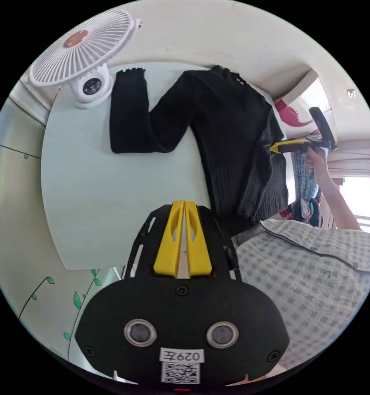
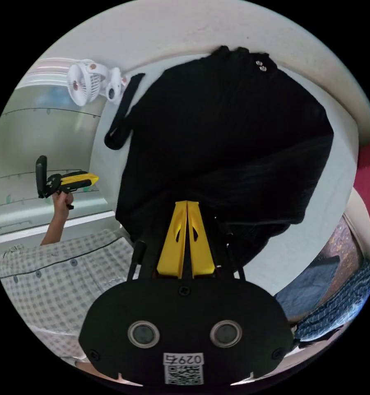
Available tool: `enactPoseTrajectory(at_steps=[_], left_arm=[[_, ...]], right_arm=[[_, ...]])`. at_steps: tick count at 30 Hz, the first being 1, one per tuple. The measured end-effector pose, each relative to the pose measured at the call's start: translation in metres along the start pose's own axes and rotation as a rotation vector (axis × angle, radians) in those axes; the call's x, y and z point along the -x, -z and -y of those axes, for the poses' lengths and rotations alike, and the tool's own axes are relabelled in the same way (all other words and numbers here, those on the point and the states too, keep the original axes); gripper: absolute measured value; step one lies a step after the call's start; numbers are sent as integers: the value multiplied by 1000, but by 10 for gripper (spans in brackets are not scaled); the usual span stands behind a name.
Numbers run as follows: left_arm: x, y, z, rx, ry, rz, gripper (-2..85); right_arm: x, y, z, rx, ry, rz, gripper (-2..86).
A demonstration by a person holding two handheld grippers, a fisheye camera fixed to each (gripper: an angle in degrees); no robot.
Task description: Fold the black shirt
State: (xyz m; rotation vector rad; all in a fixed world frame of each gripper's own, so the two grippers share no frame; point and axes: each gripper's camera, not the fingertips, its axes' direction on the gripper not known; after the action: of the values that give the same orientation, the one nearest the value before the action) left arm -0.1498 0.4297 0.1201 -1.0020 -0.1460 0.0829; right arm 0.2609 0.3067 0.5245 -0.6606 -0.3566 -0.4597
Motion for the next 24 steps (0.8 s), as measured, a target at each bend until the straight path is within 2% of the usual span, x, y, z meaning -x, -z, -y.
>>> enactPoseTrajectory(at_steps=[3,7,12,16,19,21,24], left_arm=[[42,10,-9,-41,36,-86,-10],[84,14,-32,-61,50,-172,-10],[124,19,-73,-88,89,-277,-10],[169,17,-118,-105,197,-413,-10],[199,15,-150,-134,284,-492,-10],[214,14,-167,-155,349,-498,-10],[236,9,-183,-172,416,-529,-10]], right_arm=[[33,-3,16,-6,21,8,-3],[84,-8,75,-64,138,139,12],[146,-17,188,-87,151,21,66],[173,-42,273,-83,75,-37,87],[180,-63,303,-59,-26,-86,83],[185,-63,305,-112,-51,-105,50],[184,-72,299,-88,-82,-74,7]])
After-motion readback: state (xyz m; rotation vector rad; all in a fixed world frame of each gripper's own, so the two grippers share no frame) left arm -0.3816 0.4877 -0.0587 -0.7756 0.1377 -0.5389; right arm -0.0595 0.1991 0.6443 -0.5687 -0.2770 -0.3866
